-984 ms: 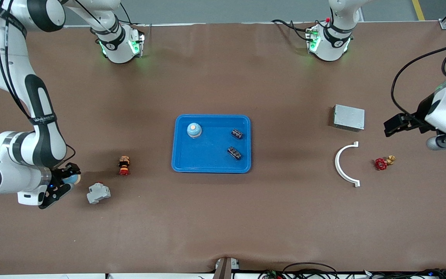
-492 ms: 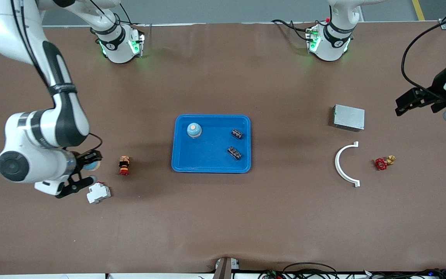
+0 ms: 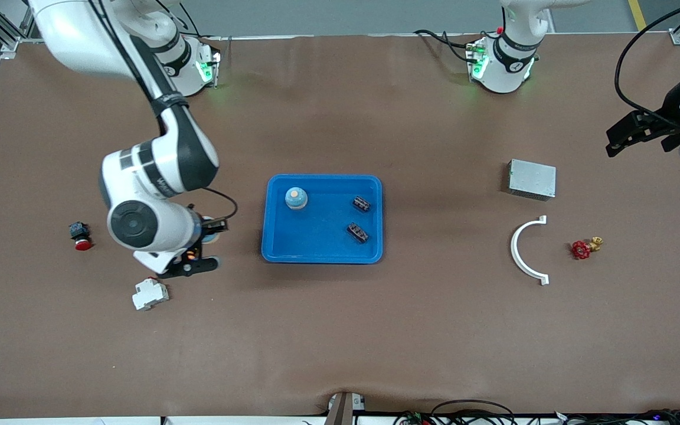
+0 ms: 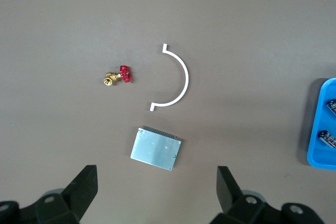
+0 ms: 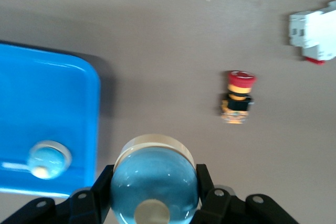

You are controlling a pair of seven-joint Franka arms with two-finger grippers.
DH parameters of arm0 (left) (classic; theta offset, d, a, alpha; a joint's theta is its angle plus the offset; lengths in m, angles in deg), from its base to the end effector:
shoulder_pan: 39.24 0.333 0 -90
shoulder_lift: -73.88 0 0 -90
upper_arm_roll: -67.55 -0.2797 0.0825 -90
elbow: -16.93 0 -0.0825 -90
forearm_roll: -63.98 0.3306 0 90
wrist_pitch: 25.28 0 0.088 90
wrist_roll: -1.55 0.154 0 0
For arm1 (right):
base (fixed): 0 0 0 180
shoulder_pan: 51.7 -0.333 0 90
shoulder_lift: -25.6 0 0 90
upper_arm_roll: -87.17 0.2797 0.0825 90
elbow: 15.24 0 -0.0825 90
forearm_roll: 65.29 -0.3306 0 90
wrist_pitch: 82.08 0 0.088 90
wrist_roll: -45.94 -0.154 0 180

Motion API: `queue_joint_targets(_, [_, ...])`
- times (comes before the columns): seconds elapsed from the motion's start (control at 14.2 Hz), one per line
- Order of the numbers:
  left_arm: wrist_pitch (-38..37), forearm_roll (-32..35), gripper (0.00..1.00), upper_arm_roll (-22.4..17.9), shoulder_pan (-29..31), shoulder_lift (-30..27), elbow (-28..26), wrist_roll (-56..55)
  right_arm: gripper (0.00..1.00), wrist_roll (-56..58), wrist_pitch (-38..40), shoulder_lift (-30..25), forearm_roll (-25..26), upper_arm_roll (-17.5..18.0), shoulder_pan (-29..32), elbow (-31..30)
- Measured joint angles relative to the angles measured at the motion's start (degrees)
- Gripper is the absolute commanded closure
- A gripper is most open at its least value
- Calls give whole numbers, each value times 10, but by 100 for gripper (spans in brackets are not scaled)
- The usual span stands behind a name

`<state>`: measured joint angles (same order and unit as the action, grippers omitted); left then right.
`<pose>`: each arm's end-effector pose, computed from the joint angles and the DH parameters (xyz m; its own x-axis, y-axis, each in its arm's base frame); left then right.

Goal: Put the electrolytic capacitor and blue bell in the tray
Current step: 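Carry the bell into the tray and release it with the right gripper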

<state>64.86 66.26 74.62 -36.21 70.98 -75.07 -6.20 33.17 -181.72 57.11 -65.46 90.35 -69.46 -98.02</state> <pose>0.4875 -0.0296 0.5518 0.9976 0.0645 0.0238 0.0655 -0.9969 -0.0432 0.5597 0.2105 0.2967 0.9588 0.1292 -0.2529 0.1400 -0.9898 0.0248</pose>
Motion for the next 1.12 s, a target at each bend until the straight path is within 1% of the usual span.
queue_joint_targets(0.14, [0, 0, 0, 0, 0, 0, -1, 3, 86, -49, -38, 1, -8, 0, -23, -13])
queue_joint_targets(0.35, [0, 0, 0, 0, 0, 0, -2, 15, 85, -92, -81, 11, -32, 0, -49, -27])
queue_joint_targets(0.7, [0, 0, 0, 0, 0, 1, -4, 30, 85, -151, -139, 53, -35, 0, -95, -30])
queue_joint_targets(0.84, [0, 0, 0, 0, 0, 1, -4, 31, 82, -156, -152, 67, -35, -1, -99, -31])
queue_joint_targets(1.12, [0, 0, 0, 0, 0, 1, -5, 31, 82, -156, -160, 87, -35, -4, -99, -32])
